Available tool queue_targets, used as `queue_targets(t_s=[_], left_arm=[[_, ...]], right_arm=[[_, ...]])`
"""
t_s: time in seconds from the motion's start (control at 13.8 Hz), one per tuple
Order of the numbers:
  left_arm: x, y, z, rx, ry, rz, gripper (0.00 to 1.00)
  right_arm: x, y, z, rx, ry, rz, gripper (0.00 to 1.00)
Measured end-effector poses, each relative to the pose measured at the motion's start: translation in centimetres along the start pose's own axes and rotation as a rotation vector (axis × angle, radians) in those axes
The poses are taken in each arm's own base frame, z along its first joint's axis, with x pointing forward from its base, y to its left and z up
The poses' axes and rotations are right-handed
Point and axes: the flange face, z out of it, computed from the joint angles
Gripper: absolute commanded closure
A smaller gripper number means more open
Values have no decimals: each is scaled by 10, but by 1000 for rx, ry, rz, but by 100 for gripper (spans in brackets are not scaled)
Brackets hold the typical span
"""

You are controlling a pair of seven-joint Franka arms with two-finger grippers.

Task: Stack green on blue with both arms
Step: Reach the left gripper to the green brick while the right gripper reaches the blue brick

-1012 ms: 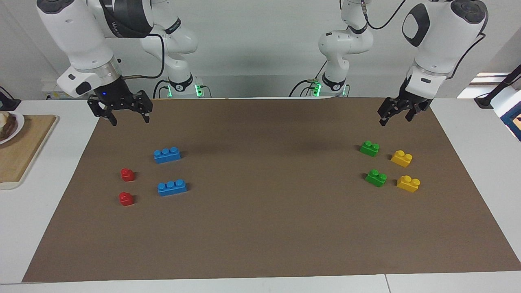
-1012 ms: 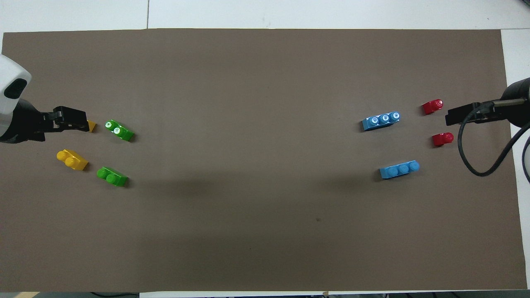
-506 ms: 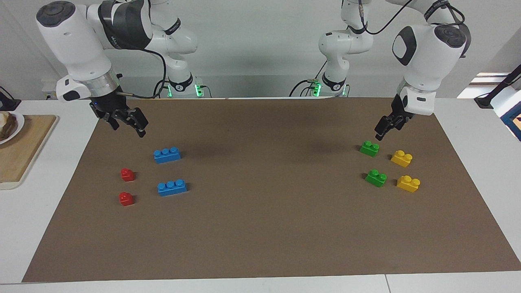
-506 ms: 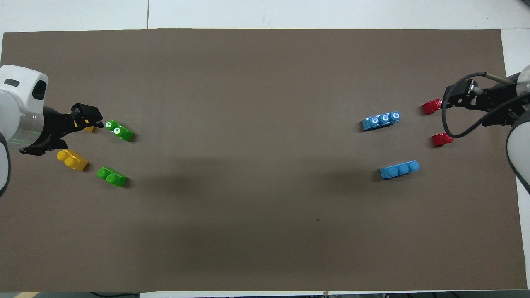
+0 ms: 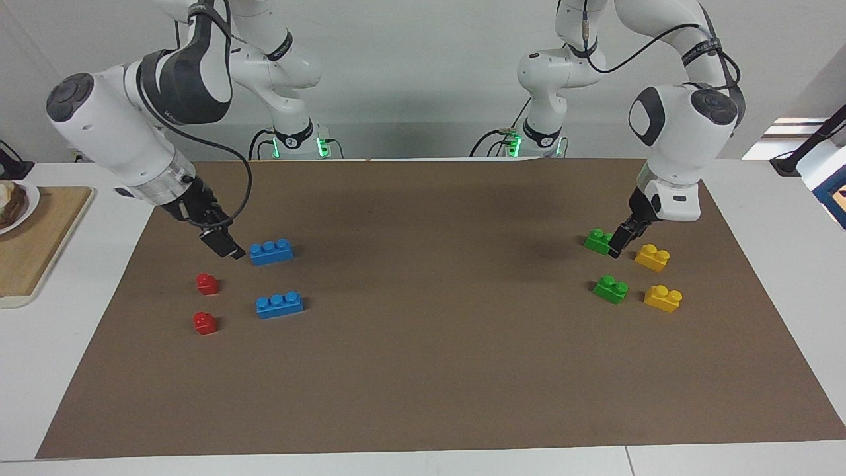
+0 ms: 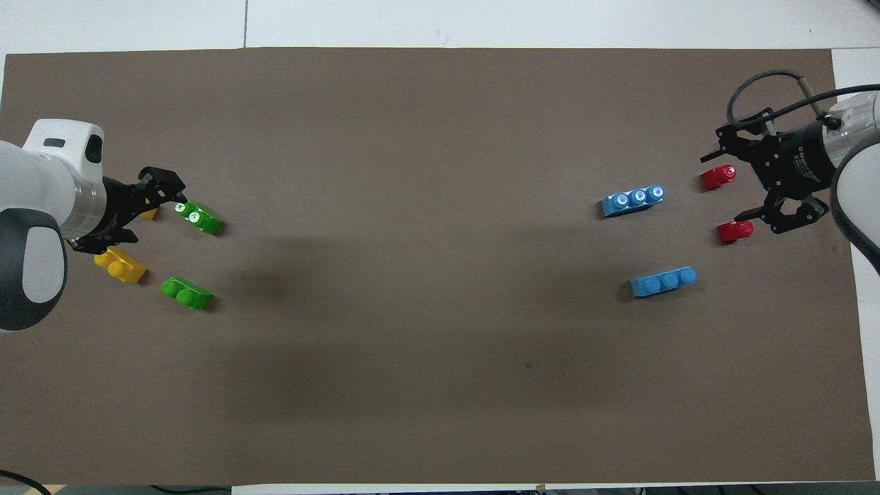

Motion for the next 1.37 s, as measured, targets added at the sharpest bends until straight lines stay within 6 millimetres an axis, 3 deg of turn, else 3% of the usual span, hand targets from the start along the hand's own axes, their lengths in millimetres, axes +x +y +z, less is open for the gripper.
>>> queue_targets(t_s=[0.58, 0.87, 1.08, 1.37], left_arm=[[22, 1, 57, -15, -4, -335, 0], [32, 2, 81, -6, -33, -369, 0], [35, 3, 103, 18, -55, -367, 0], [40, 6, 117, 34, -61, -360, 0]], right_arm=[[42, -29, 71, 63, -79, 249, 4], [62, -26, 98, 40, -87, 287, 4], [69, -23, 123, 4, -107, 301, 3], [72, -16, 153, -42, -128, 276, 3]])
